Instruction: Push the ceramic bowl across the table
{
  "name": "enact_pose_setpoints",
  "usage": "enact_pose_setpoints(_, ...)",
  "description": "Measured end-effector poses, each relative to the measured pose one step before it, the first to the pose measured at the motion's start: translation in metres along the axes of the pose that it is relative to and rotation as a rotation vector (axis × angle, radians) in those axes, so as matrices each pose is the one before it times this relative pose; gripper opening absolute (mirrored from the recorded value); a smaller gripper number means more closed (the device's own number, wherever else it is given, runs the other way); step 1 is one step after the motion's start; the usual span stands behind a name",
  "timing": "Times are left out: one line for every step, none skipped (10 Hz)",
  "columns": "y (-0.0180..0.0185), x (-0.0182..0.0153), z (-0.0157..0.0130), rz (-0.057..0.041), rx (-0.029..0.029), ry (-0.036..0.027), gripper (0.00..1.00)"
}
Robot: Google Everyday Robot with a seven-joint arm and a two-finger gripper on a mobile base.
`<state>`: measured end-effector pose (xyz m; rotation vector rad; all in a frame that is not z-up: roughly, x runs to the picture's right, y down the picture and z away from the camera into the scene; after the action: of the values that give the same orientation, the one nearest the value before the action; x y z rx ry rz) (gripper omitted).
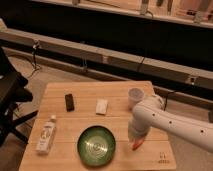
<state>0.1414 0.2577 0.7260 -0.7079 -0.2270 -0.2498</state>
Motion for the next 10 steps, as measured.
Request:
enact_pose_setpoints(-0.00025,-0.00235,0.00172,-0.00549,-0.00042,-0.00282,0.02)
enact_pose_setpoints(0.00054,-0.00124,0.00149,-0.0042,-0.00205,-0.00041,0.02)
enact_pose_setpoints(0.00011,-0.00296,0.00173,-0.00335,-0.00094,-0.00295,0.02)
enact_pose_setpoints(-0.00025,-0.00309,0.0013,-0.004,-0.00085,-0.0016,0.02)
enact_pose_setpoints(-0.00018,-0.00187,0.0012,-0.00284,-0.00111,-0.00165,0.02)
enact_pose_setpoints(-0.00014,-0.00226,0.00179,-0.00356,-0.00216,-0.00214,0.02)
enact_pose_setpoints(-0.00001,-0.0021,0.0013,-0.00323,-0.00218,-0.00201,0.02)
enact_pose_setpoints(-0.00093,-0.00286,0.00153,-0.00544,-0.00228,-0.0031,0.02)
enact_pose_setpoints(-0.00111,-0.00318,0.00134,-0.00647,-0.00227,-0.00156,0.02)
enact_pose_setpoints(0.0,-0.0011,0.00085,-0.00238,-0.00147,-0.0002,0.02)
